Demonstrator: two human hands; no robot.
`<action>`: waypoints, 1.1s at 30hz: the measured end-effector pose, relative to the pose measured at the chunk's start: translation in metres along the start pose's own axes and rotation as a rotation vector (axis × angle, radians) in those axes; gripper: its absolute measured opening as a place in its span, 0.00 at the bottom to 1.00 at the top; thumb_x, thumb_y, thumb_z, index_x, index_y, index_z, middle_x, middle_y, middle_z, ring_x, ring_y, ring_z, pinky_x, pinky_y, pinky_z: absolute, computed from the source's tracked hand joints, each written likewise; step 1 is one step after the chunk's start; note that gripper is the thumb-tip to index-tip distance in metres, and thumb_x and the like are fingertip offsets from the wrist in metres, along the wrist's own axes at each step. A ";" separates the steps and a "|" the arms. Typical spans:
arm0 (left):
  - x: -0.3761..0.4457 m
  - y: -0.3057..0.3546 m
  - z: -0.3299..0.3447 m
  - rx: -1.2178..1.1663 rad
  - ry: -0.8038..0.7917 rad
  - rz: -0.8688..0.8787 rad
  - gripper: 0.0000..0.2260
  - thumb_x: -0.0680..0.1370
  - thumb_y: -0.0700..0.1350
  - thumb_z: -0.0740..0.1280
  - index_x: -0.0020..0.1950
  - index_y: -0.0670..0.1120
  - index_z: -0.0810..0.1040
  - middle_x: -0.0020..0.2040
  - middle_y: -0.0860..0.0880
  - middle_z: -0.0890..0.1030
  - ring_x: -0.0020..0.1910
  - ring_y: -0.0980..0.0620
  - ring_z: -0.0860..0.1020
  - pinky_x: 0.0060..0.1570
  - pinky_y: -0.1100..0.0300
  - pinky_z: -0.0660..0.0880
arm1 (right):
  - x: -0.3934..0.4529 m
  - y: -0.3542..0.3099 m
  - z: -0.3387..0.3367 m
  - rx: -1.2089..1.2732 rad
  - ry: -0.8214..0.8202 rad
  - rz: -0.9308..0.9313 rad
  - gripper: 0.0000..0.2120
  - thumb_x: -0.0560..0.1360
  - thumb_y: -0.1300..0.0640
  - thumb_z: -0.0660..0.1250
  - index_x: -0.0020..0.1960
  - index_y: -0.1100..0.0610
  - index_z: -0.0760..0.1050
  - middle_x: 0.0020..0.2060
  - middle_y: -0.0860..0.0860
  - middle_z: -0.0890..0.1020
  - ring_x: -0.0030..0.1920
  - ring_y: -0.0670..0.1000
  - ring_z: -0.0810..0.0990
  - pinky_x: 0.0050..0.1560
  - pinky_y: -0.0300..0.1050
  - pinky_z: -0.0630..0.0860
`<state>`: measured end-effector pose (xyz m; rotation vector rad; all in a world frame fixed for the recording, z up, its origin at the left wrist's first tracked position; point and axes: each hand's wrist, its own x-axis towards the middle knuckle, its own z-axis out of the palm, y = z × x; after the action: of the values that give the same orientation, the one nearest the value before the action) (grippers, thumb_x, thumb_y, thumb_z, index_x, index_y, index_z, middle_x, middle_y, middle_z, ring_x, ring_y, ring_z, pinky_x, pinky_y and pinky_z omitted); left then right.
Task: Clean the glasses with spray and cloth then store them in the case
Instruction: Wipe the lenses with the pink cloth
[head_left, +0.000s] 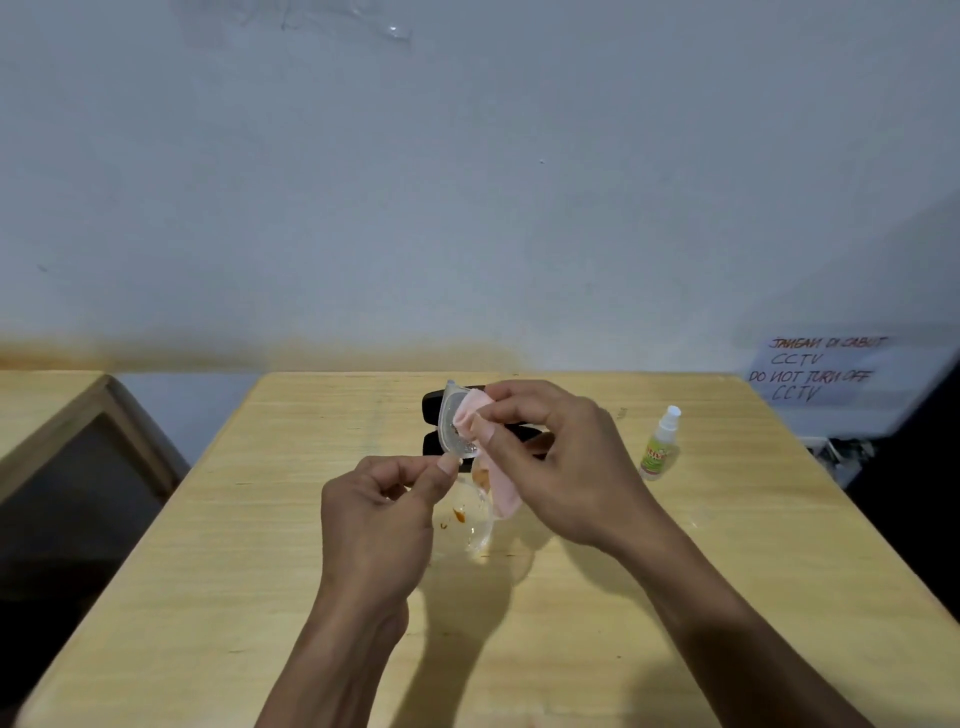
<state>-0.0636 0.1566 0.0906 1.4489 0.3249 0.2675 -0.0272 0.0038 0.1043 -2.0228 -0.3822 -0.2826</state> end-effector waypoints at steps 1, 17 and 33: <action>-0.001 0.001 0.000 0.001 -0.004 -0.003 0.06 0.71 0.40 0.76 0.36 0.39 0.83 0.48 0.39 0.83 0.41 0.50 0.79 0.42 0.59 0.74 | -0.002 0.005 0.002 0.012 0.005 -0.010 0.06 0.77 0.49 0.71 0.50 0.46 0.87 0.56 0.41 0.83 0.55 0.41 0.82 0.50 0.37 0.79; -0.006 0.001 0.000 0.005 -0.094 -0.050 0.06 0.70 0.41 0.76 0.39 0.39 0.85 0.47 0.38 0.84 0.41 0.50 0.81 0.41 0.59 0.73 | -0.015 0.027 0.013 0.166 0.175 -0.136 0.07 0.78 0.53 0.71 0.53 0.52 0.86 0.53 0.44 0.86 0.56 0.48 0.85 0.45 0.43 0.81; -0.009 -0.002 0.004 0.070 -0.090 -0.016 0.04 0.70 0.38 0.76 0.35 0.41 0.85 0.45 0.41 0.84 0.41 0.49 0.82 0.41 0.60 0.74 | -0.020 0.014 0.015 0.604 0.192 0.228 0.06 0.73 0.59 0.76 0.49 0.59 0.84 0.42 0.52 0.89 0.42 0.48 0.88 0.40 0.39 0.81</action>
<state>-0.0704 0.1492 0.0897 1.5214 0.2755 0.1788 -0.0402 0.0078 0.0790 -1.4143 -0.0927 -0.1873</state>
